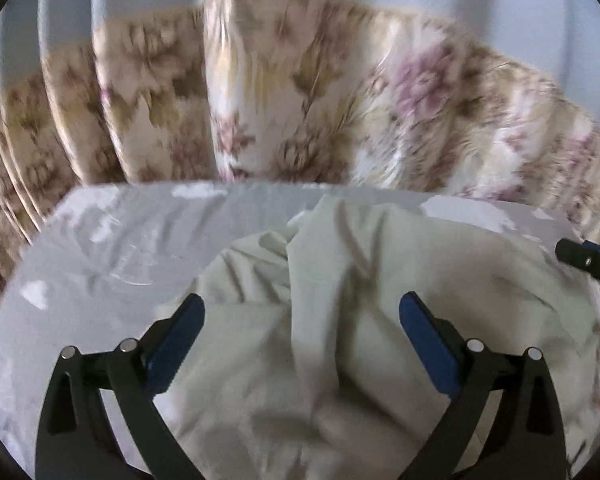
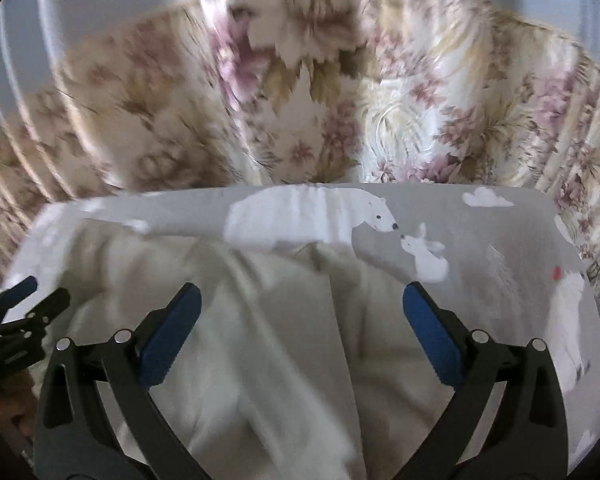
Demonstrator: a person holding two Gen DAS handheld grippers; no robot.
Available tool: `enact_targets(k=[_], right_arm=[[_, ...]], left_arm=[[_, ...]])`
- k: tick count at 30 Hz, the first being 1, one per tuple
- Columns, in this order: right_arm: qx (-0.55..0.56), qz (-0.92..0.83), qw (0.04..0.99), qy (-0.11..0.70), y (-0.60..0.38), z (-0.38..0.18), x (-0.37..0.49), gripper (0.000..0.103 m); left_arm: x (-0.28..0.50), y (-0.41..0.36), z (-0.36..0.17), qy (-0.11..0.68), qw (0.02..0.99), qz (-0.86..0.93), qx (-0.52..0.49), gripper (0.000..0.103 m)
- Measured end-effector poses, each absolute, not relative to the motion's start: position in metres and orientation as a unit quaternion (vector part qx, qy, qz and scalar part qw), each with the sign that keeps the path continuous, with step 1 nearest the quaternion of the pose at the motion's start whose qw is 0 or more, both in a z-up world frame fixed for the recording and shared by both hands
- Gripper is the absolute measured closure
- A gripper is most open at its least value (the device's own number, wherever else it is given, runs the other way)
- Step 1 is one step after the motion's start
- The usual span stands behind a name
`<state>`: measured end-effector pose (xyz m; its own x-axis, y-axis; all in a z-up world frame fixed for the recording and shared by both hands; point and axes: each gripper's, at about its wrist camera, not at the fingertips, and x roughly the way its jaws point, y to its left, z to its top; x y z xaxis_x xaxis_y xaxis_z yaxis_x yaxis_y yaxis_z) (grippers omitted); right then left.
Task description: Fold large clothes
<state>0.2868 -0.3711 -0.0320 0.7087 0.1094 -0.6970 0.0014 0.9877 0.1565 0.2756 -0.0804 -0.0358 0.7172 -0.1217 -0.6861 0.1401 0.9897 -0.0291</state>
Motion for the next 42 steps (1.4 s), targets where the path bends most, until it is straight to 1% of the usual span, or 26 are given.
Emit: enact_targets(k=[3, 6, 11, 13, 15, 18, 26, 30, 36, 42], right_arm=[[0.085, 0.05, 0.917, 0.386, -0.378, -0.024, 0.239, 0.003], [0.084, 0.058, 0.913, 0.396, -0.376, -0.032, 0.192, 0.003], [0.07, 0.067, 0.912, 0.399, -0.361, -0.054, 0.146, 0.003], [0.087, 0.067, 0.905, 0.41, -0.361, -0.062, 0.139, 0.003], [0.099, 0.065, 0.897, 0.427, -0.362, -0.065, 0.13, 0.003], [0.088, 0.066, 0.905, 0.41, -0.363, -0.059, 0.094, 0.003], [0.081, 0.091, 0.916, 0.382, -0.362, -0.071, -0.025, 0.003], [0.108, 0.072, 0.915, 0.381, -0.382, -0.09, -0.07, 0.003], [0.082, 0.053, 0.922, 0.374, -0.409, -0.101, -0.109, 0.003], [0.053, 0.044, 0.924, 0.376, -0.423, -0.105, -0.126, 0.004]], left_arm=[[0.227, -0.072, -0.02, 0.349, 0.934, -0.068, 0.023, 0.005], [0.176, -0.063, -0.01, 0.332, 0.94, -0.074, 0.014, 0.004], [0.13, -0.068, -0.018, 0.337, 0.935, -0.108, -0.012, 0.002], [0.113, -0.076, -0.026, 0.348, 0.931, -0.107, 0.002, 0.002], [0.096, -0.075, -0.029, 0.341, 0.933, -0.111, 0.012, 0.002], [0.059, -0.062, -0.026, 0.32, 0.94, -0.113, 0.03, 0.002], [-0.029, -0.006, -0.049, 0.35, 0.935, -0.055, 0.01, 0.002], [-0.059, 0.026, -0.064, 0.36, 0.932, -0.035, -0.016, 0.002], [-0.103, 0.05, -0.085, 0.364, 0.929, -0.062, 0.015, 0.003], [-0.103, 0.044, -0.091, 0.366, 0.928, -0.067, 0.023, 0.003]])
